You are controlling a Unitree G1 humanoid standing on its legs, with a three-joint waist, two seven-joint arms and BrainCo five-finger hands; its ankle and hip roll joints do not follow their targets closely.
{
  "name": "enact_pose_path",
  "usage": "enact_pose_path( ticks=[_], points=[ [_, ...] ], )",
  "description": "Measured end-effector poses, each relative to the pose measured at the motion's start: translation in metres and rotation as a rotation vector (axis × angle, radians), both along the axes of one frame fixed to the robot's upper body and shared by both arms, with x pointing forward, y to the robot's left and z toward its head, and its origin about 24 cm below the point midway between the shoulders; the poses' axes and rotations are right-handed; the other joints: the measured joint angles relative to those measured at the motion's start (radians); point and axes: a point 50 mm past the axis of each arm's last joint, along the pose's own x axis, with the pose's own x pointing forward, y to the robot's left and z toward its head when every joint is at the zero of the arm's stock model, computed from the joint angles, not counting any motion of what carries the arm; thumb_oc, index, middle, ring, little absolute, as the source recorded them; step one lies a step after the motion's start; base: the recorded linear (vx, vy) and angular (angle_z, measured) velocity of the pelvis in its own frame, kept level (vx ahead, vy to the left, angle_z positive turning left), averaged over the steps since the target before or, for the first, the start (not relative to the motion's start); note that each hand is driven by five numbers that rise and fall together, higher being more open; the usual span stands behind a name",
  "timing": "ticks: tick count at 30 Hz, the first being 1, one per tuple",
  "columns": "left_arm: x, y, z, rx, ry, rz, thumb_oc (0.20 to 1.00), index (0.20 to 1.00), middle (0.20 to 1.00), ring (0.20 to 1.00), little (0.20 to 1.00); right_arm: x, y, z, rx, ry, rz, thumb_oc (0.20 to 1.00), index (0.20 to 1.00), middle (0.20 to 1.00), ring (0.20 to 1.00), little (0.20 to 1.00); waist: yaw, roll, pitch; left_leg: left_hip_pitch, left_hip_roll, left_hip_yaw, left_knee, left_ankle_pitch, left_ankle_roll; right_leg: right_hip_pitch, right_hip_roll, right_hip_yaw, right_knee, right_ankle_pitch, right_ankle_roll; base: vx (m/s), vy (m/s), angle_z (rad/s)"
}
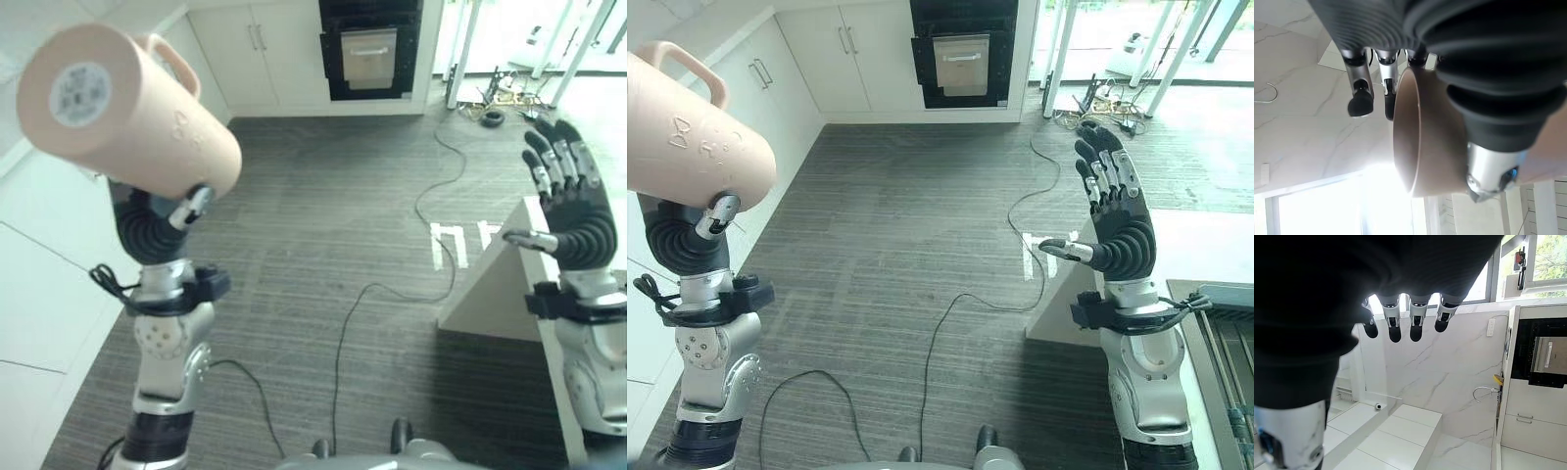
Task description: Place the dishes in the dishwasher.
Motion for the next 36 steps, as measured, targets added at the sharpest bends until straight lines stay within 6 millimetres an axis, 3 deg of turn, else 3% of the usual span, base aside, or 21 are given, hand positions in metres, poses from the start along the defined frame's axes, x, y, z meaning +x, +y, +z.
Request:
enact_pose_path(
  ticks=[9, 15, 18, 26, 30, 31, 32, 33, 34, 36],
  points=[
    [0.0, 0.0, 0.0, 0.001, 0.0, 0.001, 0.2, 0.2, 0.2, 0.2, 0.2, 0.0, 0.0, -0.001, -0.008, 0.004, -0.006, 1.0, 1.0, 1.0, 1.0, 1.0, -0.006, -0.039, -0.031, 0.001, -0.002, 0.015, 0.0, -0.001, -0.001, -0.001, 0.002, 0.021, -0.019, 0.022, 0.008, 0.01, 0.007, -0.06],
    [0.0, 0.001, 0.0, -0.007, 0.004, 0.008, 0.2, 0.2, 0.2, 0.2, 0.2, 0.0, 0.0, -0.002, -0.016, 0.008, -0.012, 1.0, 1.0, 1.0, 1.0, 1.0, -0.009, -0.041, -0.049, -0.003, -0.005, 0.035, 0.0, -0.005, -0.008, -0.011, 0.002, 0.053, -0.039, 0.056, 0.014, 0.0, -0.014, -0.1],
    [0.001, -0.002, -0.004, 0.017, 0.023, -0.003, 0.2, 0.2, 0.2, 0.2, 0.2, -0.003, -0.001, -0.008, 0.017, 0.023, -0.038, 1.0, 1.0, 1.0, 1.0, 1.0, -0.005, -0.036, -0.069, -0.021, 0.006, 0.032, 0.0, -0.016, -0.03, -0.024, 0.01, 0.058, -0.038, 0.056, 0.013, 0.02, -0.059, -0.02],
    [-0.001, -0.005, -0.018, 0.052, 0.093, -0.036, 0.2, 0.2, 0.2, 0.2, 0.2, -0.001, 0.01, -0.016, 0.048, 0.063, 0.018, 1.0, 1.0, 1.0, 1.0, 1.0, 0.018, -0.025, -0.074, -0.019, 0.03, 0.029, 0.006, -0.006, -0.044, -0.026, 0.038, 0.066, -0.035, 0.042, -0.008, 0.04, -0.166, -0.01],
    [0.0, 0.005, -0.03, 0.07, 0.157, -0.006, 0.2, 0.2, 0.2, 0.2, 0.2, 0.003, 0.008, -0.023, 0.05, 0.094, 0.018, 1.0, 1.0, 1.0, 1.0, 1.0, 0.054, -0.079, -0.051, -0.189, 0.017, 0.032, 0.373, -0.024, -0.043, -0.058, 0.025, 0.137, 0.029, -0.005, -0.063, 0.06, -0.142, -0.07],
    [-0.003, 0.009, -0.033, 0.076, 0.173, 0.009, 0.2, 0.2, 0.2, 0.2, 0.2, 0.002, 0.008, -0.024, 0.05, 0.099, 0.021, 1.0, 1.0, 1.0, 1.0, 1.0, 0.058, -0.09, -0.044, -0.248, 0.022, 0.024, 0.499, 0.002, -0.059, -0.045, 0.02, 0.137, 0.035, -0.015, -0.076, 0.17, -0.05, -0.02],
    [-0.005, 0.01, -0.034, 0.082, 0.178, 0.012, 0.2, 0.2, 0.2, 0.2, 0.2, 0.001, 0.007, -0.025, 0.055, 0.102, 0.02, 1.0, 1.0, 1.0, 1.0, 1.0, 0.053, -0.107, -0.033, -0.306, 0.024, 0.013, 0.602, 0.012, -0.055, -0.034, 0.017, 0.138, 0.032, -0.019, -0.082, 0.16, 0.018, 0.04],
    [-0.006, 0.01, -0.036, 0.087, 0.182, 0.006, 0.2, 0.2, 0.2, 0.2, 0.2, 0.0, 0.007, -0.028, 0.066, 0.108, 0.019, 1.0, 1.0, 1.0, 1.0, 1.0, 0.054, -0.11, -0.032, -0.352, 0.023, 0.006, 0.653, -0.022, -0.037, -0.029, 0.018, 0.136, 0.02, -0.019, -0.082, 0.41, 0.19, 0.0],
    [-0.005, 0.009, -0.035, 0.103, 0.179, -0.01, 0.2, 0.2, 0.2, 0.2, 0.2, 0.001, 0.01, -0.031, 0.082, 0.115, 0.029, 1.0, 1.0, 1.0, 1.0, 1.0, 0.042, -0.114, -0.026, -0.348, 0.033, 0.063, 0.459, -0.034, -0.033, -0.021, 0.026, 0.127, 0.001, -0.019, -0.082, 0.38, 0.226, 0.03],
    [0.0, 0.009, -0.037, 0.11, 0.188, -0.013, 0.2, 0.2, 0.2, 0.2, 0.2, 0.004, 0.013, -0.036, 0.093, 0.136, 0.039, 1.0, 1.0, 1.0, 1.0, 1.0, 0.024, -0.109, -0.023, -0.327, 0.07, 0.09, 0.204, -0.03, -0.036, -0.009, 0.047, 0.101, -0.02, -0.019, -0.081, 0.41, 0.276, 0.03]
  ],
)
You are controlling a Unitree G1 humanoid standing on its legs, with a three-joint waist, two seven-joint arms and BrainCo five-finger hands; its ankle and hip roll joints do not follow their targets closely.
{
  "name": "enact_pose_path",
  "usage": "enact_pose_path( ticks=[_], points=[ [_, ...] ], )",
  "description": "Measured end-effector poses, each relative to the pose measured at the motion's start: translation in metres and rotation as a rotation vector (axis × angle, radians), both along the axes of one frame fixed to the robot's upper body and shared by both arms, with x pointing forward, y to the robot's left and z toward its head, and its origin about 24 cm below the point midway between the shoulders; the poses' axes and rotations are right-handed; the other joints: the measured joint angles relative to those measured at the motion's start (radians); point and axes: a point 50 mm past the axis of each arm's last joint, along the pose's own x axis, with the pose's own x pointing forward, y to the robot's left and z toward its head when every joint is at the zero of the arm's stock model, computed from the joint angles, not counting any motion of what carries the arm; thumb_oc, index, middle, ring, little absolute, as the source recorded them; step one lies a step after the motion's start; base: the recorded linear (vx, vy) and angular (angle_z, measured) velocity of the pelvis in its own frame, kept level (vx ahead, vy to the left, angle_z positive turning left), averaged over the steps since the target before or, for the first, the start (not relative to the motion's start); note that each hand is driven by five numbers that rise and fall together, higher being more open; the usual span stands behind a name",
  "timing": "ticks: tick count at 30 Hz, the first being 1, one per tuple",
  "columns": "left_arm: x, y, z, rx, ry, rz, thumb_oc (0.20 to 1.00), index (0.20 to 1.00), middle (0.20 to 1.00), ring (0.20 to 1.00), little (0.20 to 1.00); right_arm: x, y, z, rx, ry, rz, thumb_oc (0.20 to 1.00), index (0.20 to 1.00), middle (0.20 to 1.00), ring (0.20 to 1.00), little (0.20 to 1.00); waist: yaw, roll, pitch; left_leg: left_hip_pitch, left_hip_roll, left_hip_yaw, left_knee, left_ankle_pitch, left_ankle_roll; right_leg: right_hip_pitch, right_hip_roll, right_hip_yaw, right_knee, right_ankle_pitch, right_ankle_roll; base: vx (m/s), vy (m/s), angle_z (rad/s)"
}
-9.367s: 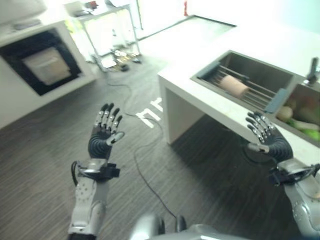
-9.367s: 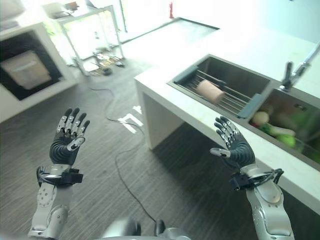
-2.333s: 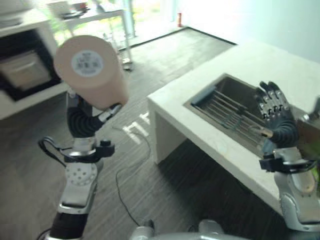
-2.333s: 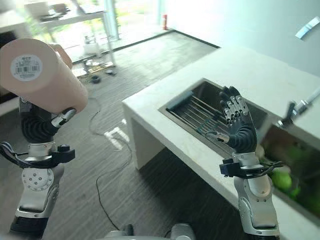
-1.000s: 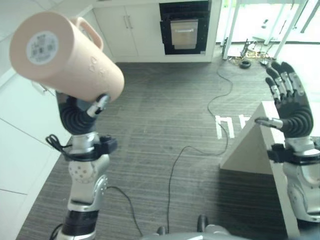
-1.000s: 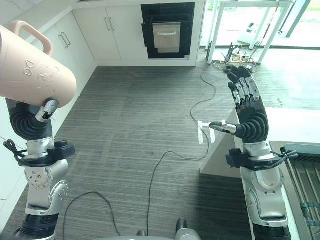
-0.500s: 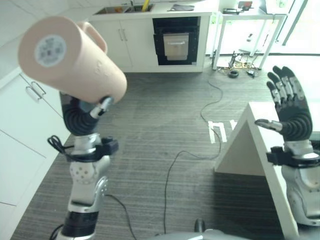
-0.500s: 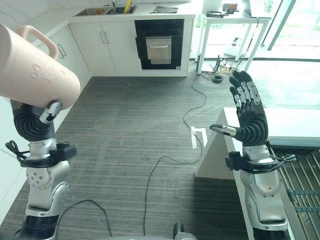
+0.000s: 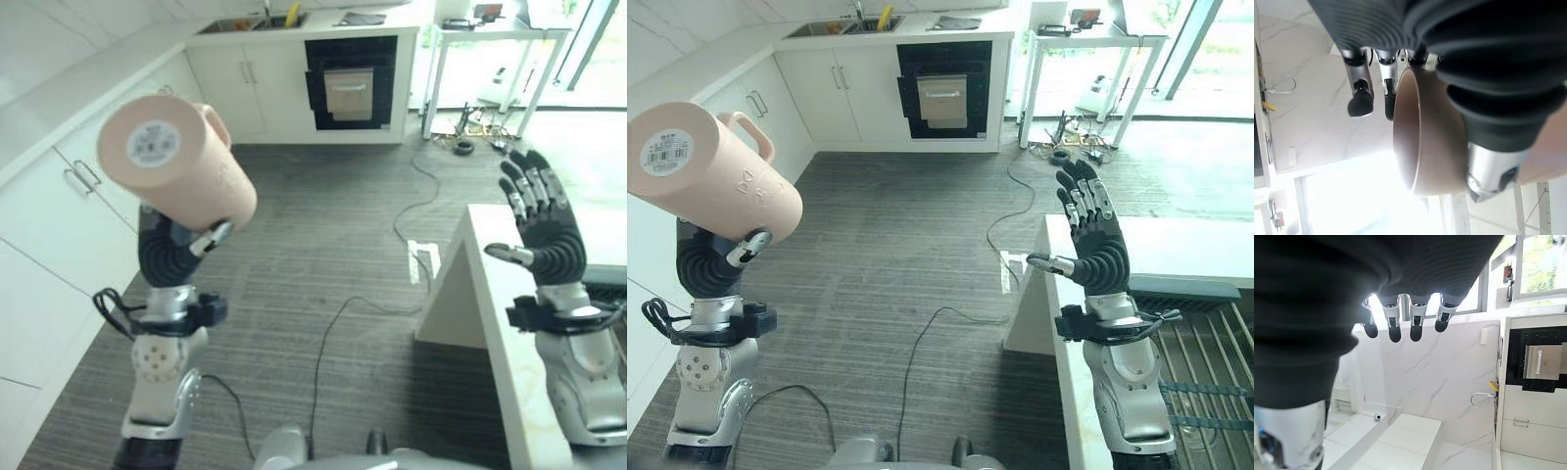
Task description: Place the dishes in the dishwasher.
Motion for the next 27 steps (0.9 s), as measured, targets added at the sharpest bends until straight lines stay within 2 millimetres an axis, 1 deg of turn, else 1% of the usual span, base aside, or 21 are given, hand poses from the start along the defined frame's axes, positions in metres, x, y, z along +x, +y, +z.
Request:
enact_pose_path(
  ticks=[1, 2, 3, 5, 7, 9, 10, 11, 12, 13, 14, 15, 16, 18, 20, 21, 22, 23, 25, 26, 27],
  points=[
    [0.002, 0.001, -0.002, 0.0, 0.012, 0.006, 0.2, 0.2, 0.2, 0.2, 0.2, 0.0, 0.001, -0.001, -0.004, 0.006, 0.008, 1.0, 1.0, 1.0, 1.0, 1.0, -0.003, 0.011, 0.006, 0.019, 0.016, -0.001, -0.104, 0.013, -0.013, 0.01, 0.011, 0.0, -0.004, 0.0, 0.001, 0.33, 0.244, -0.04],
    [0.006, 0.004, -0.007, -0.003, 0.038, 0.02, 0.2, 0.2, 0.2, 0.2, 0.2, 0.0, 0.0, -0.002, -0.024, 0.014, 0.018, 1.0, 1.0, 1.0, 1.0, 1.0, -0.008, 0.027, 0.02, 0.029, 0.052, -0.026, -0.21, 0.022, -0.026, 0.029, 0.035, 0.003, -0.012, -0.001, -0.001, 0.27, 0.22, -0.12],
    [0.007, 0.006, -0.012, -0.007, 0.061, 0.031, 0.2, 0.2, 0.2, 0.2, 0.2, -0.001, -0.001, -0.002, -0.034, 0.019, 0.017, 1.0, 1.0, 1.0, 1.0, 1.0, -0.007, 0.031, 0.035, 0.026, 0.076, -0.064, -0.209, 0.032, -0.04, 0.049, 0.044, 0.01, -0.016, -0.004, -0.005, 0.32, 0.264, -0.22],
    [0.005, 0.008, -0.017, -0.019, 0.08, 0.042, 0.2, 0.2, 0.2, 0.2, 0.2, -0.003, -0.006, -0.003, -0.059, 0.03, 0.009, 1.0, 1.0, 1.0, 1.0, 1.0, -0.004, 0.036, 0.038, 0.026, 0.081, -0.121, -0.204, 0.035, -0.045, 0.071, 0.045, 0.029, -0.017, -0.012, -0.017, 0.41, 0.378, -0.32],
    [0.003, 0.007, -0.017, -0.038, 0.069, 0.042, 0.2, 0.2, 0.2, 0.2, 0.2, -0.004, -0.014, 0.003, -0.079, 0.017, 0.004, 1.0, 1.0, 1.0, 1.0, 1.0, 0.003, 0.051, 0.037, 0.048, 0.063, -0.117, -0.205, 0.03, -0.033, 0.097, 0.029, 0.066, -0.018, -0.034, 0.008, 0.42, 0.426, -0.44],
    [0.003, 0.006, -0.017, -0.039, 0.063, 0.039, 0.2, 0.2, 0.2, 0.2, 0.2, -0.005, -0.016, 0.004, -0.077, 0.016, 0.007, 1.0, 1.0, 1.0, 1.0, 1.0, -0.001, 0.058, 0.036, 0.074, 0.031, -0.109, -0.209, 0.041, -0.013, 0.122, 0.01, 0.07, -0.016, -0.045, 0.019, 0.28, 0.275, -0.2],
    [0.004, 0.006, -0.015, -0.039, 0.057, 0.036, 0.2, 0.2, 0.2, 0.2, 0.2, -0.006, -0.017, 0.005, -0.081, 0.012, 0.006, 1.0, 1.0, 1.0, 1.0, 1.0, -0.007, 0.066, 0.039, 0.091, 0.023, -0.098, -0.203, 0.042, -0.013, 0.144, 0.004, 0.072, -0.015, -0.061, 0.044, 0.19, 0.183, 0.0],
    [0.006, 0.004, -0.013, -0.044, 0.045, 0.027, 0.2, 0.2, 0.2, 0.2, 0.2, -0.008, -0.018, 0.006, -0.089, 0.012, 0.001, 1.0, 1.0, 1.0, 1.0, 1.0, -0.007, 0.095, 0.029, 0.107, 0.015, -0.088, -0.209, 0.034, -0.001, 0.158, 0.0, 0.067, 0.011, -0.093, 0.076, 0.3, 0.292, -0.02],
    [0.006, 0.003, -0.01, -0.047, 0.032, 0.022, 0.2, 0.2, 0.2, 0.2, 0.2, -0.012, -0.016, 0.006, -0.092, 0.011, 0.01, 1.0, 1.0, 1.0, 1.0, 1.0, 0.005, 0.098, 0.029, 0.134, -0.006, -0.079, -0.209, 0.131, 0.026, 0.164, -0.025, 0.075, 0.063, -0.144, 0.108, 0.34, 0.35, -0.02],
    [0.005, 0.003, -0.007, -0.047, 0.024, 0.016, 0.2, 0.2, 0.2, 0.2, 0.2, -0.015, -0.014, 0.004, -0.083, 0.015, 0.018, 1.0, 1.0, 1.0, 1.0, 1.0, 0.018, 0.061, 0.032, 0.152, -0.057, -0.061, -0.203, 0.137, 0.044, 0.168, -0.073, 0.077, 0.095, -0.181, 0.139, 0.42, 0.455, -0.01],
    [0.004, 0.002, -0.003, -0.052, 0.009, 0.001, 0.2, 0.2, 0.2, 0.2, 0.2, -0.02, -0.014, 0.006, -0.069, 0.002, 0.008, 1.0, 1.0, 1.0, 1.0, 1.0, 0.028, 0.037, 0.035, 0.162, -0.094, -0.06, -0.202, 0.122, 0.066, 0.172, -0.11, 0.063, 0.12, -0.197, 0.155, 0.31, 0.355, 0.21],
    [0.006, 0.001, -0.001, -0.055, 0.005, -0.007, 0.2, 0.2, 0.2, 0.2, 0.2, -0.02, -0.011, 0.007, -0.047, -0.01, 0.005, 1.0, 1.0, 1.0, 1.0, 1.0, 0.024, 0.032, 0.037, 0.172, -0.121, -0.073, -0.202, 0.111, 0.084, 0.152, -0.135, 0.045, 0.193, -0.212, 0.166, 0.32, 0.358, 0.42],
    [0.008, -0.001, 0.0, -0.05, 0.006, -0.019, 0.2, 0.2, 0.2, 0.2, 0.2, -0.02, -0.009, 0.007, -0.019, -0.021, 0.003, 1.0, 1.0, 1.0, 1.0, 1.0, 0.025, 0.04, 0.037, 0.192, -0.134, -0.089, -0.202, 0.106, 0.093, 0.118, -0.154, 0.034, 0.309, -0.214, 0.168, 0.29, 0.318, 0.49],
    [0.009, -0.002, 0.007, -0.03, -0.013, -0.035, 0.2, 0.2, 0.2, 0.2, 0.2, -0.02, -0.005, 0.009, 0.0, -0.039, 0.011, 1.0, 1.0, 1.0, 1.0, 1.0, 0.043, 0.034, 0.035, 0.238, -0.16, -0.104, -0.201, 0.074, 0.126, 0.06, -0.189, 0.038, 0.494, -0.226, 0.183, 0.28, 0.313, 0.42],
    [0.007, -0.001, 0.013, -0.011, -0.026, -0.047, 0.2, 0.2, 0.2, 0.2, 0.2, -0.018, -0.004, 0.012, 0.01, -0.057, 0.013, 1.0, 1.0, 1.0, 1.0, 1.0, 0.058, 0.006, 0.03, 0.27, -0.203, -0.125, -0.201, 0.038, 0.146, 0.019, -0.223, 0.05, 0.6, -0.183, 0.184, 0.27, 0.329, 0.39],
    [0.007, -0.002, 0.014, -0.005, -0.023, -0.054, 0.2, 0.2, 0.2, 0.2, 0.2, -0.018, -0.003, 0.014, 0.014, -0.067, 0.014, 1.0, 1.0, 1.0, 1.0, 1.0, 0.074, 0.005, 0.03, 0.277, -0.212, -0.128, -0.201, 0.025, 0.155, -0.012, -0.224, 0.079, 0.662, -0.147, 0.201, 0.25, 0.311, 0.28],
    [0.006, -0.003, 0.015, -0.003, -0.023, -0.06, 0.2, 0.2, 0.2, 0.2, 0.2, -0.017, -0.001, 0.014, 0.018, -0.07, 0.016, 1.0, 1.0, 1.0, 1.0, 1.0, 0.074, 0.009, 0.031, 0.281, -0.215, -0.142, -0.201, 0.019, 0.164, -0.047, -0.225, 0.094, 0.734, -0.101, 0.206, 0.24, 0.292, 0.28],
    [0.006, -0.006, 0.017, -0.002, -0.025, -0.072, 0.2, 0.2, 0.2, 0.2, 0.2, -0.016, 0.002, 0.012, 0.016, -0.067, 0.023, 1.0, 1.0, 1.0, 1.0, 1.0, 0.073, 0.011, 0.032, 0.289, -0.214, -0.155, -0.201, 0.006, 0.182, -0.104, -0.231, 0.094, 0.836, -0.086, 0.194, 0.24, 0.249, 0.26],
    [0.007, -0.008, 0.015, -0.011, -0.009, -0.084, 0.2, 0.2, 0.2, 0.2, 0.2, -0.015, 0.009, 0.01, -0.011, -0.056, 0.049, 1.0, 1.0, 1.0, 1.0, 1.0, 0.071, 0.019, 0.036, 0.341, -0.214, -0.161, -0.201, -0.021, 0.22, -0.233, -0.231, 0.072, 1.003, -0.138, 0.152, 0.28, 0.109, 0.01],
    [0.007, -0.009, 0.014, -0.012, -0.005, -0.086, 0.2, 0.2, 0.2, 0.2, 0.2, -0.015, 0.01, 0.009, -0.024, -0.051, 0.055, 1.0, 1.0, 1.0, 1.0, 1.0, 0.064, 0.024, 0.039, 0.362, -0.209, -0.155, -0.202, -0.032, 0.221, -0.279, -0.216, 0.068, 1.022, -0.16, 0.149, 0.3, -0.015, -0.09],
    [0.007, -0.009, 0.014, -0.009, -0.003, -0.087, 0.2, 0.2, 0.2, 0.2, 0.2, -0.015, 0.011, 0.009, -0.045, -0.044, 0.063, 1.0, 1.0, 1.0, 1.0, 1.0, 0.055, 0.04, 0.038, 0.378, -0.192, -0.145, -0.201, -0.056, 0.187, -0.309, -0.174, 0.058, 0.988, -0.183, 0.16, 0.25, -0.075, -0.03]
  ],
)
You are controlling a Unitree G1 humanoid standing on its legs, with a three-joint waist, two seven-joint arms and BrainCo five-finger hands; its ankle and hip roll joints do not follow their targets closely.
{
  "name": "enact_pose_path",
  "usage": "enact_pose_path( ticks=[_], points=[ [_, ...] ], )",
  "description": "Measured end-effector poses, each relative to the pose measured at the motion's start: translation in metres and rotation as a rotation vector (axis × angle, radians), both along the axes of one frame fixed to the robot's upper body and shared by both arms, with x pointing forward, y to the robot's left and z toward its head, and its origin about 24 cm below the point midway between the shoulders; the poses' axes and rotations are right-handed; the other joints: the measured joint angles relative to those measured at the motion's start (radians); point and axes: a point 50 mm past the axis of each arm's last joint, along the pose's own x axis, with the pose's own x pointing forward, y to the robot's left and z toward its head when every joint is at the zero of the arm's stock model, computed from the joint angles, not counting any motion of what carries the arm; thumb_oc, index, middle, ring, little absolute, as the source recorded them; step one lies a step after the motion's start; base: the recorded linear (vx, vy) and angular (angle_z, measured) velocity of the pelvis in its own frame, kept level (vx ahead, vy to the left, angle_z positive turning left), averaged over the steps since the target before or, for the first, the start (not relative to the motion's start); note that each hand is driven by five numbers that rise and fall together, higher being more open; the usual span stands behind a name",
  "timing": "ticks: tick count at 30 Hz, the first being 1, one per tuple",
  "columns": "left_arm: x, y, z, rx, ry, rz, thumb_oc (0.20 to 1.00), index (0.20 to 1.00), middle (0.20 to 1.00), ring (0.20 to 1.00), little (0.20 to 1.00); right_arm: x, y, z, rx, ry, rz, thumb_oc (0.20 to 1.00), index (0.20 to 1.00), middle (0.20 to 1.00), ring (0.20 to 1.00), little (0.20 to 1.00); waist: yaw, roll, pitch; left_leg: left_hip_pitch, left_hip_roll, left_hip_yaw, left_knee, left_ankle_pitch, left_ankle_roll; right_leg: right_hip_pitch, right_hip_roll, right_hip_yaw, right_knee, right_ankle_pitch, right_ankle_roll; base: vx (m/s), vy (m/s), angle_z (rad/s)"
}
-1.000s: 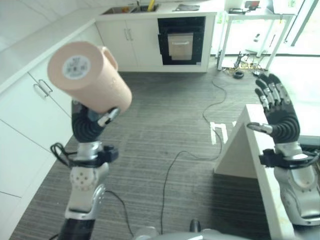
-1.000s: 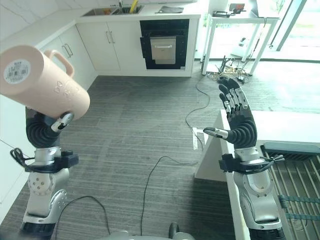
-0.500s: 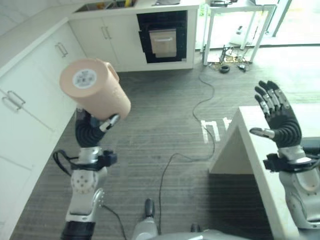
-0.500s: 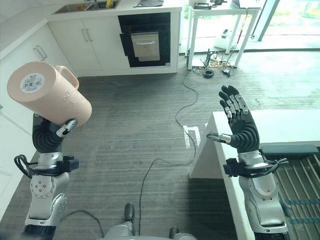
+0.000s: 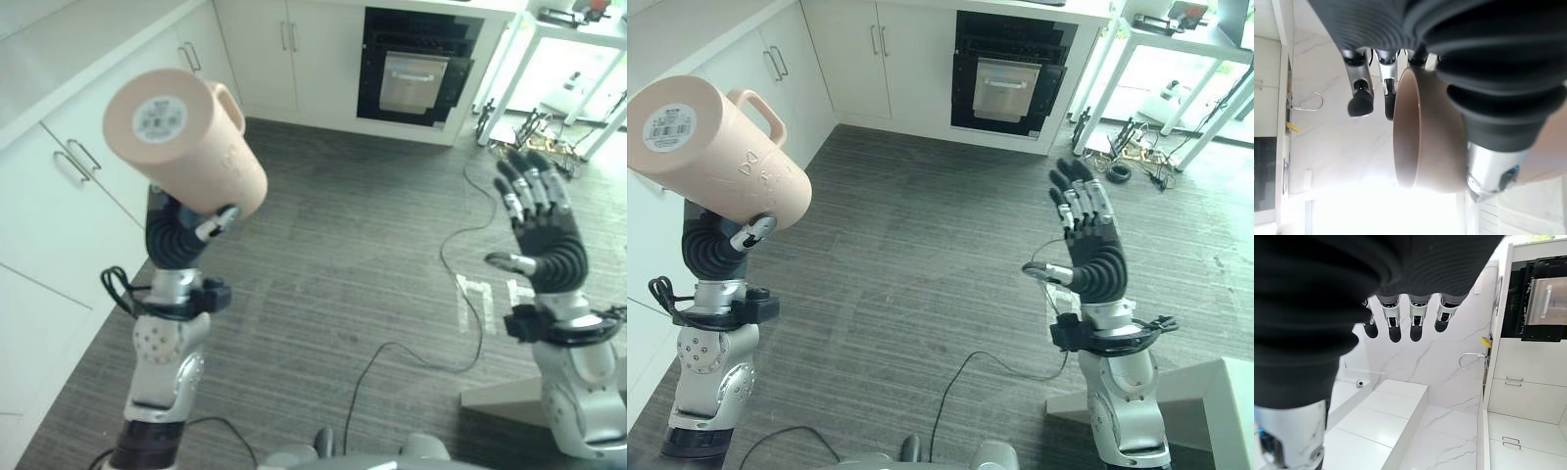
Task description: Place the dishes in the dishwasher.
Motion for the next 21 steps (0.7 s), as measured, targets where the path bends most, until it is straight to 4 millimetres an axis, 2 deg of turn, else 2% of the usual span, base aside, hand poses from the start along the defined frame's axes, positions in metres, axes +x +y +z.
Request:
enact_pose_path(
  ticks=[1, 2, 3, 4, 5, 6, 7, 8, 10, 11, 12, 13, 14, 16, 17, 18, 19, 21],
  points=[
    [0.0, 0.002, 0.002, 0.022, -0.002, 0.002, 0.2, 0.2, 0.2, 0.2, 0.2, 0.0, -0.002, 0.0, -0.02, 0.005, 0.0, 1.0, 1.0, 1.0, 1.0, 1.0, -0.012, -0.001, 0.0, 0.018, 0.011, 0.007, 0.0, -0.021, -0.034, -0.03, 0.034, -0.043, -0.114, -0.023, 0.0, 0.24, -0.11, -0.04],
    [0.0, 0.005, 0.003, 0.039, -0.001, 0.009, 0.2, 0.2, 0.2, 0.2, 0.2, 0.0, -0.003, 0.001, -0.019, 0.003, 0.0, 1.0, 1.0, 1.0, 1.0, 1.0, -0.013, -0.012, -0.001, 0.025, 0.011, 0.013, 0.0, -0.026, -0.043, -0.05, 0.052, -0.091, -0.216, -0.026, -0.008, 0.38, -0.184, -0.06],
    [0.0, 0.006, 0.003, 0.051, 0.004, 0.01, 0.2, 0.2, 0.2, 0.2, 0.2, 0.0, -0.008, 0.002, -0.018, 0.003, -0.011, 1.0, 1.0, 1.0, 1.0, 1.0, -0.017, -0.027, 0.003, 0.044, 0.009, 0.034, 0.0, -0.043, -0.07, -0.076, 0.086, -0.174, -0.428, -0.004, -0.037, 0.39, -0.197, -0.04],
    [0.001, 0.006, 0.001, 0.051, 0.009, 0.009, 0.2, 0.2, 0.2, 0.2, 0.2, 0.001, -0.01, 0.002, -0.012, 0.006, -0.011, 1.0, 1.0, 1.0, 1.0, 1.0, -0.024, -0.031, 0.004, 0.049, 0.011, 0.033, 0.0, -0.052, -0.077, -0.086, 0.102, -0.173, -0.496, 0.004, -0.045, 0.63, -0.301, 0.2],
    [0.002, 0.006, -0.002, 0.046, 0.025, 0.011, 0.2, 0.2, 0.2, 0.2, 0.2, 0.003, -0.014, -0.003, 0.005, 0.029, -0.01, 1.0, 1.0, 1.0, 1.0, 1.0, -0.05, -0.036, 0.006, 0.063, 0.015, 0.027, 0.0, -0.072, -0.088, -0.104, 0.151, -0.081, -0.69, 0.056, -0.044, 0.54, -0.282, 0.32],
    [0.004, 0.007, -0.005, 0.044, 0.036, 0.011, 0.2, 0.2, 0.2, 0.2, 0.2, 0.005, -0.015, -0.006, 0.007, 0.042, -0.015, 1.0, 1.0, 1.0, 1.0, 1.0, -0.067, -0.033, 0.007, 0.073, 0.021, 0.017, 0.0, -0.081, -0.102, -0.108, 0.165, -0.024, -0.767, 0.087, -0.043, 0.55, -0.301, 0.5],
    [0.006, 0.005, -0.008, 0.03, 0.049, 0.009, 0.2, 0.2, 0.2, 0.2, 0.2, 0.006, -0.017, -0.009, 0.016, 0.055, -0.022, 1.0, 1.0, 1.0, 1.0, 1.0, -0.091, -0.024, 0.01, 0.087, 0.032, -0.003, 0.0, -0.089, -0.108, -0.108, 0.163, 0.001, -0.849, 0.119, -0.027, 0.4, -0.261, 0.43],
    [0.006, -0.001, -0.013, 0.013, 0.064, -0.01, 0.2, 0.2, 0.2, 0.2, 0.2, 0.007, -0.016, -0.011, 0.031, 0.062, -0.028, 1.0, 1.0, 1.0, 1.0, 1.0, -0.105, -0.014, 0.012, 0.115, 0.049, 0.005, 0.0, -0.108, -0.124, -0.106, 0.148, -0.035, -0.918, 0.13, -0.021, 0.39, -0.283, 0.28],
    [0.004, -0.008, -0.021, 0.029, 0.099, -0.039, 0.2, 0.2, 0.2, 0.2, 0.2, 0.007, -0.014, -0.013, 0.043, 0.066, -0.019, 1.0, 1.0, 1.0, 1.0, 1.0, -0.091, 0.0, 0.017, 0.204, 0.063, 0.038, 0.001, -0.134, -0.166, -0.069, 0.126, -0.153, -0.887, 0.128, -0.037, 0.45, -0.365, -0.22],
    [0.003, -0.009, -0.022, 0.03, 0.102, -0.042, 0.2, 0.2, 0.2, 0.2, 0.2, 0.012, -0.014, -0.01, 0.036, 0.053, -0.02, 1.0, 1.0, 1.0, 1.0, 1.0, -0.086, 0.017, 0.023, 0.244, 0.084, 0.032, 0.041, -0.155, -0.201, -0.061, 0.133, -0.173, -0.811, 0.198, -0.036, 0.61, -0.472, -0.43],
    [0.004, -0.012, -0.017, 0.027, 0.078, -0.057, 0.2, 0.2, 0.2, 0.2, 0.2, 0.018, -0.015, -0.005, 0.02, 0.041, -0.024, 1.0, 1.0, 1.0, 1.0, 1.0, -0.089, 0.035, 0.019, 0.24, 0.108, 0.021, 0.151, -0.151, -0.217, -0.077, 0.14, -0.186, -0.681, 0.203, -0.054, 0.49, -0.359, -0.39],
    [0.004, -0.014, -0.011, 0.029, 0.052, -0.063, 0.2, 0.2, 0.2, 0.2, 0.2, 0.019, -0.015, 0.001, 0.003, 0.017, -0.02, 1.0, 1.0, 1.0, 1.0, 1.0, -0.091, 0.049, 0.014, 0.24, 0.129, 0.024, 0.198, -0.13, -0.24, -0.078, 0.154, -0.187, -0.63, 0.181, -0.086, 0.5, -0.389, -0.3],
    [0.005, -0.014, -0.004, 0.033, 0.023, -0.068, 0.2, 0.2, 0.2, 0.2, 0.2, 0.02, -0.013, 0.007, 0.011, -0.009, -0.019, 1.0, 1.0, 1.0, 1.0, 1.0, -0.098, 0.047, 0.008, 0.239, 0.138, 0.025, 0.247, -0.078, -0.248, -0.074, 0.163, -0.186, -0.581, 0.154, -0.126, 0.35, -0.336, -0.29],
    [0.005, -0.015, -0.001, 0.004, 0.01, -0.102, 0.2, 0.2, 0.2, 0.2, 0.2, 0.019, -0.012, 0.008, 0.015, -0.015, -0.02, 1.0, 1.0, 1.0, 1.0, 1.0, -0.108, 0.05, -0.009, 0.19, 0.149, 0.029, 0.366, 0.044, -0.25, -0.04, 0.181, -0.182, -0.574, 0.131, -0.174, 0.35, -0.34, -0.2],
    [0.005, -0.016, -0.001, -0.028, 0.016, -0.127, 0.2, 0.2, 0.2, 0.2, 0.2, 0.02, -0.014, 0.006, 0.017, 0.0, -0.026, 1.0, 1.0, 1.0, 1.0, 1.0, -0.114, 0.047, -0.01, 0.109, 0.154, 0.037, 0.533, 0.119, -0.261, -0.007, 0.206, -0.146, -0.598, 0.13, -0.208, 0.29, -0.275, -0.23],
    [0.004, -0.016, -0.002, -0.05, 0.021, -0.135, 0.2, 0.2, 0.2, 0.2, 0.2, 0.019, -0.014, 0.005, 0.019, 0.003, -0.03, 1.0, 1.0, 1.0, 1.0, 1.0, -0.112, 0.046, -0.01, 0.024, 0.154, 0.062, 0.675, 0.099, -0.259, 0.023, 0.219, -0.13, -0.632, 0.141, -0.225, 0.24, -0.233, -0.44],
    [0.001, -0.015, -0.01, -0.058, 0.061, -0.131, 0.2, 0.2, 0.2, 0.2, 0.2, 0.019, -0.013, 0.0, 0.017, 0.025, -0.021, 1.0, 1.0, 1.0, 1.0, 1.0, -0.123, 0.036, -0.009, -0.131, 0.138, 0.08, 0.832, 0.064, -0.253, 0.12, 0.237, -0.102, -0.71, 0.147, -0.23, 0.37, -0.371, -0.51],
    [-0.002, -0.013, -0.016, -0.06, 0.087, -0.122, 0.2, 0.2, 0.2, 0.2, 0.2, 0.016, -0.015, -0.008, 0.014, 0.066, -0.025, 1.0, 1.0, 1.0, 1.0, 1.0, -0.122, 0.006, -0.01, -0.275, 0.124, 0.104, 1.007, 0.062, -0.252, 0.203, 0.238, -0.083, -0.768, 0.147, -0.228, 0.29, -0.247, -0.38]
  ],
)
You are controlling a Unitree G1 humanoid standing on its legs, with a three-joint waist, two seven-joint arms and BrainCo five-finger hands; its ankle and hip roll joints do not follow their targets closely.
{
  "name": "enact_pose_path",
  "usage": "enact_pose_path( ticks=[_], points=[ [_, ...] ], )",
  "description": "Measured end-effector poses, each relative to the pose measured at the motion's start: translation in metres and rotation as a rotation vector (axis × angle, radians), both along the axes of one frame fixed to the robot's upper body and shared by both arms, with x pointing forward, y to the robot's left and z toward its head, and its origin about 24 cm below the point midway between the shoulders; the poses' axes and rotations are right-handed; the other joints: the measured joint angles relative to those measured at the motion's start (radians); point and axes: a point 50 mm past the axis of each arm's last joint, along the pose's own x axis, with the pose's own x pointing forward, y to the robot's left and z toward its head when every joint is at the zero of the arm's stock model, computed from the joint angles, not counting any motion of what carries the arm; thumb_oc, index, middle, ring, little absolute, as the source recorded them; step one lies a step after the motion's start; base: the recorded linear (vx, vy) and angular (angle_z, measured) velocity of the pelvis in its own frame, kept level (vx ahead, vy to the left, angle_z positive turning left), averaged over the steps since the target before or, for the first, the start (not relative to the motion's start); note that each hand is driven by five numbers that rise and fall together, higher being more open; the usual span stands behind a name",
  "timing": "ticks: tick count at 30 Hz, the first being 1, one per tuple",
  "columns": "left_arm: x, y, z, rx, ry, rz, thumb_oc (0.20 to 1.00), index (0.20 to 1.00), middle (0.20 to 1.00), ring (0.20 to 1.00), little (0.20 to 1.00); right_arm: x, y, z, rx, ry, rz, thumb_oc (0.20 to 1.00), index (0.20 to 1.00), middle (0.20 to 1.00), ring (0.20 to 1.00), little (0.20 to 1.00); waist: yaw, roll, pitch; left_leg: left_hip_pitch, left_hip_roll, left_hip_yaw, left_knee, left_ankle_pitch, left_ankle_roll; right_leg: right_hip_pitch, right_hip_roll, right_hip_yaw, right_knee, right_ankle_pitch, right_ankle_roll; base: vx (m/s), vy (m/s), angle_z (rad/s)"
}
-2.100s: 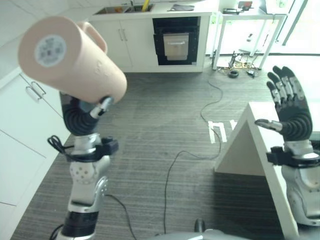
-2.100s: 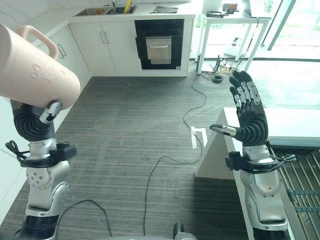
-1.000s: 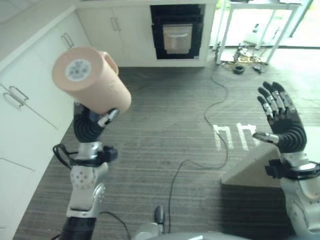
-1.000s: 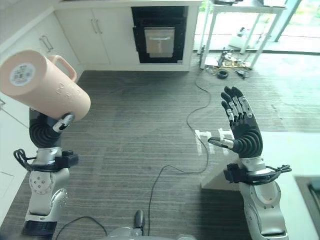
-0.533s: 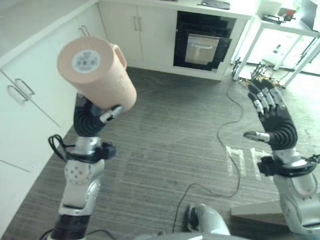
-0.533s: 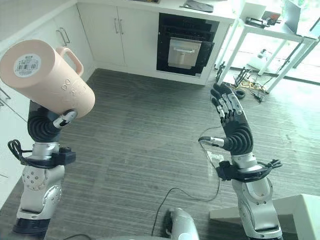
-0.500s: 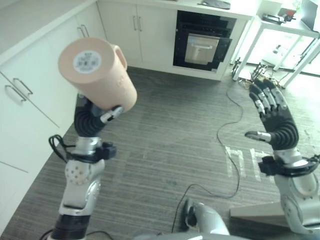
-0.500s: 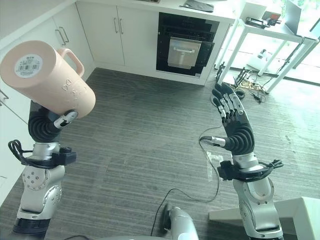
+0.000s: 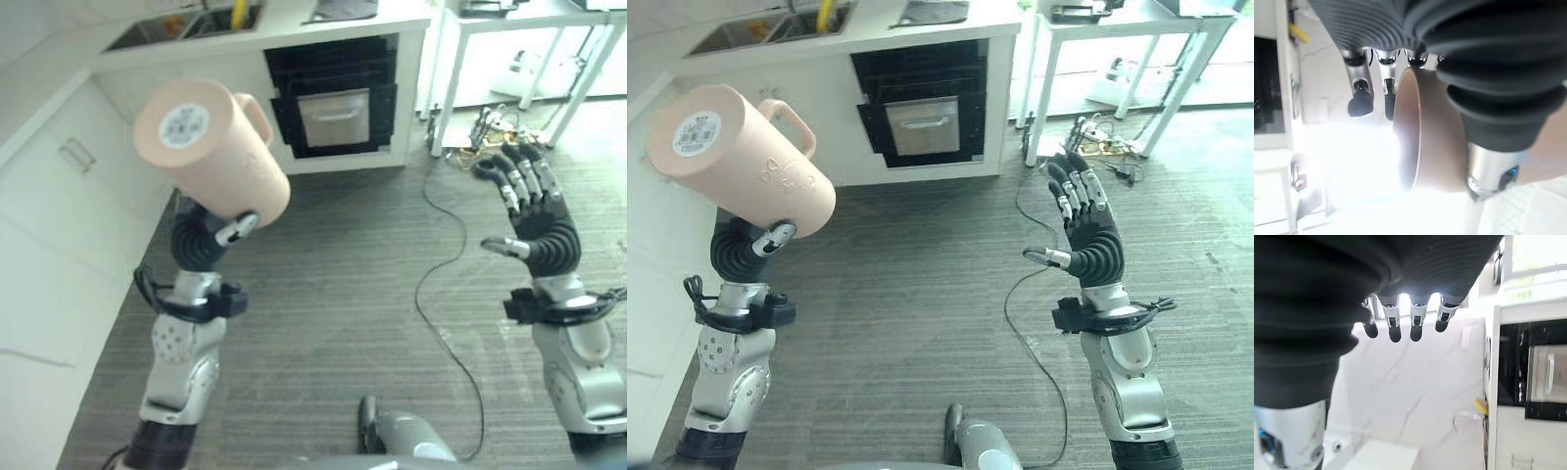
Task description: Place the dishes in the dishwasher.
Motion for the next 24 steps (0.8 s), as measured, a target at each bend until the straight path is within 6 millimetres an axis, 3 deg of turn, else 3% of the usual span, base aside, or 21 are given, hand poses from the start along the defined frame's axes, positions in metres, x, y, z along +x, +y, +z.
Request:
enact_pose_path(
  ticks=[1, 2, 3, 4, 5, 6, 7, 8, 9, 10, 11, 12, 13, 14, 15, 16, 17, 18, 19, 20, 24],
  points=[
    [0.0, -0.001, -0.003, 0.002, 0.012, -0.014, 0.2, 0.2, 0.2, 0.2, 0.2, -0.005, -0.005, -0.005, 0.011, 0.018, -0.029, 1.0, 1.0, 1.0, 1.0, 1.0, 0.009, -0.039, -0.011, -0.158, -0.013, 0.005, 0.116, -0.032, 0.066, 0.042, -0.007, 0.033, -0.059, -0.022, -0.001, 0.19, -0.016, -0.51],
    [-0.003, 0.001, -0.004, -0.014, 0.01, -0.004, 0.2, 0.2, 0.2, 0.2, 0.2, -0.007, -0.009, -0.007, 0.05, 0.018, -0.059, 1.0, 1.0, 1.0, 1.0, 1.0, 0.033, -0.073, -0.002, -0.269, -0.003, 0.043, 0.133, -0.07, 0.122, 0.078, -0.015, 0.044, -0.104, -0.005, 0.02, 0.25, 0.044, -0.66],
    [-0.005, 0.005, -0.009, -0.01, 0.037, 0.011, 0.2, 0.2, 0.2, 0.2, 0.2, -0.004, -0.005, -0.01, 0.072, 0.034, -0.043, 1.0, 1.0, 1.0, 1.0, 1.0, 0.041, -0.104, -0.001, -0.302, -0.024, 0.044, 0.006, -0.072, 0.125, 0.124, -0.021, 0.06, -0.121, -0.005, 0.038, 0.34, 0.104, -0.8],
    [-0.007, 0.008, -0.012, 0.003, 0.053, 0.02, 0.2, 0.2, 0.2, 0.2, 0.2, -0.004, -0.002, -0.01, 0.078, 0.035, -0.026, 1.0, 1.0, 1.0, 1.0, 1.0, 0.04, -0.116, 0.001, -0.306, -0.041, 0.041, -0.127, -0.071, 0.129, 0.169, -0.02, 0.071, -0.136, -0.014, 0.061, 0.34, 0.15, -0.77],
    [-0.01, 0.011, -0.015, 0.009, 0.07, 0.031, 0.2, 0.2, 0.2, 0.2, 0.2, -0.003, -0.001, -0.01, 0.079, 0.035, -0.019, 1.0, 1.0, 1.0, 1.0, 1.0, 0.037, -0.103, 0.001, -0.27, -0.047, 0.072, -0.386, -0.058, 0.168, 0.19, 0.001, 0.093, -0.088, -0.041, 0.126, 0.36, 0.174, -0.71],
    [-0.01, 0.013, -0.016, -0.005, 0.069, 0.044, 0.2, 0.2, 0.2, 0.2, 0.2, -0.003, -0.002, -0.006, 0.06, 0.023, -0.013, 1.0, 1.0, 1.0, 1.0, 1.0, 0.021, -0.017, 0.016, -0.237, -0.016, 0.06, -0.593, -0.015, 0.229, 0.136, 0.079, 0.091, 0.068, -0.047, 0.19, 0.35, 0.176, -0.78],
    [-0.01, 0.015, -0.015, -0.028, 0.058, 0.062, 0.2, 0.2, 0.2, 0.2, 0.2, -0.004, 0.0, 0.002, 0.01, 0.0, 0.014, 1.0, 1.0, 1.0, 1.0, 1.0, 0.009, 0.079, 0.019, -0.22, 0.037, 0.04, -0.771, 0.081, 0.307, 0.031, 0.115, 0.112, 0.288, -0.166, 0.122, 0.33, 0.168, -1.53],
    [-0.014, 0.023, -0.011, -0.024, 0.025, 0.099, 0.2, 0.2, 0.2, 0.2, 0.2, -0.007, 0.008, 0.012, -0.055, -0.03, 0.077, 1.0, 1.0, 1.0, 1.0, 1.0, 0.053, 0.066, -0.008, -0.212, 0.03, 0.029, -0.867, 0.156, 0.313, -0.042, 0.0, 0.225, 0.323, -0.284, 0.045, 0.34, 0.167, -1.06],
    [-0.007, 0.02, -0.019, -0.049, 0.054, 0.095, 0.2, 0.2, 0.2, 0.2, 0.2, -0.014, 0.002, 0.01, -0.093, -0.015, 0.072, 1.0, 1.0, 1.0, 1.0, 1.0, -0.003, 0.138, -0.011, -0.214, 0.039, -0.004, -0.916, 0.16, 0.268, 0.017, 0.031, 0.158, 0.316, -0.314, 0.079, 0.33, 0.162, -0.72],
    [-0.006, 0.019, -0.022, -0.05, 0.068, 0.09, 0.2, 0.2, 0.2, 0.2, 0.2, -0.015, 0.001, 0.008, -0.091, -0.005, 0.066, 1.0, 1.0, 1.0, 1.0, 1.0, -0.012, 0.139, -0.013, -0.212, 0.035, -0.007, -0.927, 0.156, 0.259, 0.031, 0.024, 0.146, 0.305, -0.318, 0.081, 0.29, 0.155, 0.07],
    [-0.007, 0.015, -0.03, -0.037, 0.105, 0.072, 0.2, 0.2, 0.2, 0.2, 0.2, -0.015, -0.005, -0.011, -0.057, 0.09, 0.035, 1.0, 1.0, 1.0, 1.0, 1.0, 0.0, 0.088, -0.024, -0.187, -0.007, -0.021, -0.942, 0.117, 0.247, 0.085, -0.013, 0.137, 0.28, -0.343, 0.083, 0.25, 0.146, -0.52],
    [-0.01, 0.017, -0.034, -0.038, 0.117, 0.08, 0.2, 0.2, 0.2, 0.2, 0.2, -0.018, -0.007, -0.02, -0.051, 0.135, 0.035, 1.0, 1.0, 1.0, 1.0, 1.0, 0.021, 0.056, -0.029, -0.199, -0.017, -0.013, -0.893, 0.069, 0.238, 0.148, -0.019, 0.159, 0.206, -0.338, 0.092, 0.23, 0.141, -0.57],
    [-0.011, 0.017, -0.036, -0.038, 0.125, 0.083, 0.2, 0.2, 0.2, 0.2, 0.2, -0.023, -0.01, -0.024, -0.057, 0.162, 0.028, 1.0, 1.0, 1.0, 1.0, 1.0, 0.019, 0.038, -0.041, -0.186, -0.032, -0.013, -0.887, 0.059, 0.267, 0.225, -0.02, 0.163, 0.13, -0.333, 0.104, 0.25, 0.165, -0.29],
    [-0.012, 0.019, -0.036, -0.033, 0.127, 0.088, 0.2, 0.2, 0.2, 0.2, 0.2, -0.024, -0.012, -0.025, -0.056, 0.164, 0.024, 1.0, 1.0, 1.0, 1.0, 1.0, 0.026, 0.013, -0.046, -0.147, -0.043, -0.026, -0.907, 0.176, 0.328, 0.298, -0.014, 0.169, 0.073, -0.341, 0.129, 0.34, 0.289, 0.19],
    [-0.01, 0.02, -0.038, -0.029, 0.135, 0.09, 0.2, 0.2, 0.2, 0.2, 0.2, -0.024, -0.01, -0.028, -0.023, 0.166, 0.018, 1.0, 1.0, 1.0, 1.0, 1.0, 0.026, -0.026, -0.047, -0.116, -0.066, -0.031, -0.914, 0.207, 0.337, 0.324, -0.046, 0.17, 0.069, -0.353, 0.15, 0.39, 0.361, 0.23],
    [-0.01, 0.021, -0.037, -0.037, 0.131, 0.092, 0.2, 0.2, 0.2, 0.2, 0.2, -0.02, -0.009, -0.025, -0.017, 0.148, 0.026, 1.0, 1.0, 1.0, 1.0, 1.0, 0.026, -0.037, -0.046, -0.09, -0.082, -0.045, -0.942, 0.193, 0.354, 0.319, -0.072, 0.161, 0.07, -0.372, 0.191, 0.39, 0.379, 0.25],
    [-0.008, 0.021, -0.035, -0.044, 0.12, 0.095, 0.2, 0.2, 0.2, 0.2, 0.2, -0.016, -0.007, -0.019, -0.029, 0.119, 0.041, 1.0, 1.0, 1.0, 1.0, 1.0, 0.031, -0.031, -0.043, -0.071, -0.09, -0.044, -0.956, 0.191, 0.355, 0.329, -0.106, 0.138, -0.023, -0.361, 0.202, 0.31, 0.29, 0.1],
    [-0.003, 0.021, -0.029, -0.041, 0.093, 0.091, 0.2, 0.2, 0.2, 0.2, 0.2, -0.012, -0.004, -0.012, -0.026, 0.081, 0.052, 1.0, 1.0, 1.0, 1.0, 1.0, 0.04, -0.031, -0.043, -0.052, -0.104, -0.021, -0.957, 0.179, 0.349, 0.337, -0.149, 0.124, -0.128, -0.284, 0.229, 0.47, 0.393, 0.23],
    [0.004, 0.018, -0.016, -0.033, 0.031, 0.072, 0.2, 0.2, 0.2, 0.2, 0.2, -0.013, -0.001, -0.006, -0.026, 0.052, 0.068, 1.0, 1.0, 1.0, 1.0, 1.0, 0.049, -0.037, -0.042, 0.005, -0.129, -0.017, -0.951, 0.127, 0.241, 0.413, -0.177, 0.092, -0.158, -0.232, 0.236, 0.43, 0.341, 0.21],
    [0.006, 0.016, -0.012, -0.035, 0.013, 0.064, 0.2, 0.2, 0.2, 0.2, 0.2, -0.012, -0.001, -0.005, -0.022, 0.048, 0.066, 1.0, 1.0, 1.0, 1.0, 1.0, 0.067, -0.043, -0.037, 0.017, -0.141, -0.016, -0.941, 0.101, 0.217, 0.423, -0.18, 0.085, -0.132, -0.231, 0.236, 0.48, 0.363, 0.26],
    [0.008, 0.01, -0.002, -0.026, -0.03, 0.026, 0.2, 0.2, 0.2, 0.2, 0.2, -0.011, -0.001, -0.005, 0.006, 0.042, 0.04, 1.0, 1.0, 1.0, 1.0, 1.0, 0.093, -0.046, -0.04, 0.034, -0.148, -0.056, -0.923, 0.056, 0.24, 0.377, -0.18, 0.039, 0.029, -0.232, 0.238, 0.26, 0.212, 0.33]
  ],
)
